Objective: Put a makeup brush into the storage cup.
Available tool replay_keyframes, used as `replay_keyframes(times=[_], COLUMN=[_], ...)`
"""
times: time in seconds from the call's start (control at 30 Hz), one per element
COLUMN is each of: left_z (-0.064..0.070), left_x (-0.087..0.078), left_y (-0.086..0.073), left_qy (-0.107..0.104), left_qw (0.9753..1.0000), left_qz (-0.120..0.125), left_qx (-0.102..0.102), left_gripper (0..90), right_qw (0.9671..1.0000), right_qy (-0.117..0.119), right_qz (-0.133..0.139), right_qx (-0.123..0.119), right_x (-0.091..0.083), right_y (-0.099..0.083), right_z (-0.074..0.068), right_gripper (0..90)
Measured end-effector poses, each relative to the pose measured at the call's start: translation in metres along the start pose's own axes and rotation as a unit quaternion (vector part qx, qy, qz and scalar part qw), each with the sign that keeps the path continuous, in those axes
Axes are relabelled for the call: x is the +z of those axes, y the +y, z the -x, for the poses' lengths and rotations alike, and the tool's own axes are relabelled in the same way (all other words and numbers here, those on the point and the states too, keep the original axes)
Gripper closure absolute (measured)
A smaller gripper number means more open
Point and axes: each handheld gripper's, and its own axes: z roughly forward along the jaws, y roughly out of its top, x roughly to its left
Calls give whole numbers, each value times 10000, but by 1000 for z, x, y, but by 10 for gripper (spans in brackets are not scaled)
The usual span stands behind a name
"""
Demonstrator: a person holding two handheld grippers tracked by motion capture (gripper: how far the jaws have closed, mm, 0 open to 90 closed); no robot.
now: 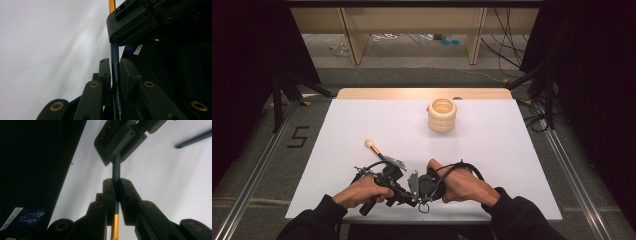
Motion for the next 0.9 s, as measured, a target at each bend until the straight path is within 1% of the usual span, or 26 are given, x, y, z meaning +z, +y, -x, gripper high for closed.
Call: replay_keyframes(times=[0.07, 0.2, 0.4, 0.57, 0.6, 0.63, 0.67, 0.73, 0.8, 0.83, 0.87, 0.9], left_z=[-1, -1, -2, -2, -2, -2, -2, -2, -2, -2, -2, -1], left_x=[0, 0, 0, 1, 1, 1, 1, 0, 0, 0, 0, 0], left_y=[0, 0, 0, -1, -1, 0, 0, 0, 0, 0, 0, 0], left_qy=[12, -34, -57, -74, -82, -85, -85, -80, -34, -33, -14, 5], left_qw=[10000, 10000, 10000, 10000, 10000, 10000, 10000, 10000, 10000, 10000, 10000, 10000], left_qz=[-7, 5, -21, -20, -27, -34, -34, -25, -11, -9, -6, -3], left_qx=[11, -16, -14, -14, -9, -12, -12, 1, 28, 29, 43, 61], left_gripper=[806, 828, 833, 837, 837, 838, 838, 838, 839, 839, 840, 840], right_qw=[10000, 10000, 10000, 10000, 10000, 9999, 9999, 9999, 9999, 9999, 10000, 10000], right_qy=[-7, -21, -17, -12, -17, -44, -44, -55, -62, -78, -51, -51], right_qz=[-62, -70, -69, -14, -26, -118, -118, -114, -123, -127, -46, -46], right_qx=[-28, -12, -31, -28, -35, -28, -28, -63, -16, -45, -43, -43], right_x=[-1, -1, 0, 0, 0, -1, -1, -2, -2, -2, 0, 0], right_y=[1, 1, 1, 1, 1, 2, 2, 2, 2, 2, 1, 1], right_z=[0, 0, 0, -1, -1, -2, -2, -1, -2, -1, -1, -1], right_gripper=[831, 832, 831, 831, 831, 831, 831, 831, 831, 831, 831, 831])
